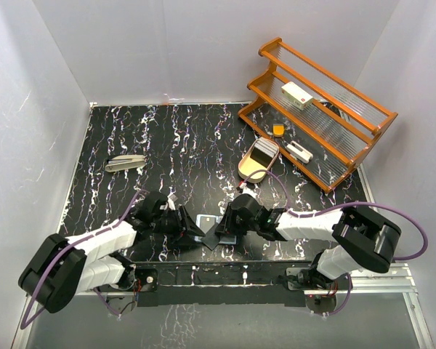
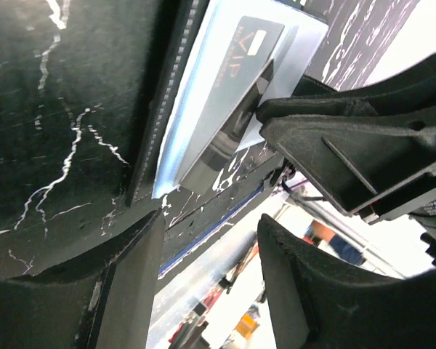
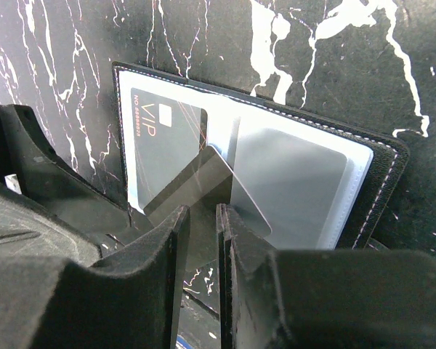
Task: Put the credit cards into the card holder
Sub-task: Pick up the credit card from the card holder.
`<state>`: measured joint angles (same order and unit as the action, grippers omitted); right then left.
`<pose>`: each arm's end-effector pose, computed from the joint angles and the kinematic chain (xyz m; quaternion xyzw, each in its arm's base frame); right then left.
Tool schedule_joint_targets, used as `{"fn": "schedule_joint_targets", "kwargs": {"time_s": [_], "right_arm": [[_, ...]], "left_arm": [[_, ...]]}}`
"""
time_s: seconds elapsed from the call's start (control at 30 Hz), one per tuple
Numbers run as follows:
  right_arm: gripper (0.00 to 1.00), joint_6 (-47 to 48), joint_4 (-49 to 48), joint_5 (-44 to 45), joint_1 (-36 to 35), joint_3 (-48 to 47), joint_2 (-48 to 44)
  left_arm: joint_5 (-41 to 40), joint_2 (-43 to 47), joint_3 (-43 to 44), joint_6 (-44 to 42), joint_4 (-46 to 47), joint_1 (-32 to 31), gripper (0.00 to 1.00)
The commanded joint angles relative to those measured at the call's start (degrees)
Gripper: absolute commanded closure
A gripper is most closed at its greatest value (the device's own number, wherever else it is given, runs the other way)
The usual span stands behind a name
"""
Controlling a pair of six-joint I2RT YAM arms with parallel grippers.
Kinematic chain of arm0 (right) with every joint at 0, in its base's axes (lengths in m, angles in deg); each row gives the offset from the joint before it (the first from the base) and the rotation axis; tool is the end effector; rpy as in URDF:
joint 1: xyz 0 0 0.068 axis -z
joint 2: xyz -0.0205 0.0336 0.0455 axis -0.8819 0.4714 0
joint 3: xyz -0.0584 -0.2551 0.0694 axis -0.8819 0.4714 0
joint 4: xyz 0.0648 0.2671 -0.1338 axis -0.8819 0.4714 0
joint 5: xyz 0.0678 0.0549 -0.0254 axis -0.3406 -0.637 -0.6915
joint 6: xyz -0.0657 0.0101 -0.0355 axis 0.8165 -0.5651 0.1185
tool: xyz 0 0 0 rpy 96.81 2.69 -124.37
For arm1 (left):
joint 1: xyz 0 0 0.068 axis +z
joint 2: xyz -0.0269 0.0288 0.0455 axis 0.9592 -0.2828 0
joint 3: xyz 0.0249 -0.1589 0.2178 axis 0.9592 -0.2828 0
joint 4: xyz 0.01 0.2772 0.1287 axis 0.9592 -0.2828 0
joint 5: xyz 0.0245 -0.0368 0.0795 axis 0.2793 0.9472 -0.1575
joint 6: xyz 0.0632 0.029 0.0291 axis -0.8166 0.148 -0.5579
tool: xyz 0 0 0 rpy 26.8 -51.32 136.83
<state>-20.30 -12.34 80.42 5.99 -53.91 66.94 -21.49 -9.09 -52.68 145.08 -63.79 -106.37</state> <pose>0.1725 0.2550 0.0822 0.0471 0.9290 0.3145 0.1891 0.1838 -0.1608 0.0867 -0.1281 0.8800 -0.4555 0.0426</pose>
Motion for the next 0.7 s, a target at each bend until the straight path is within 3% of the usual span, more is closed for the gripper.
{"fn": "schedule_joint_targets", "kwargs": {"time_s": [0.0,0.3,0.67], "right_arm": [[0.80,1.3,3.6,2.8,0.0,0.8,1.5],[0.80,0.9,2.9,2.3,-0.1,1.7,1.3],[0.82,-0.1,1.2,3.2,-0.3,3.2,-0.1]], "left_arm": [[-2.3,1.7,-2.4,10.2,3.9,-0.7,0.47],[-8.5,7.2,-9.0,20.9,10.1,-4.5,0.48],[-15.9,7.6,-12.7,29.9,16.0,-8.9,0.58]]}}
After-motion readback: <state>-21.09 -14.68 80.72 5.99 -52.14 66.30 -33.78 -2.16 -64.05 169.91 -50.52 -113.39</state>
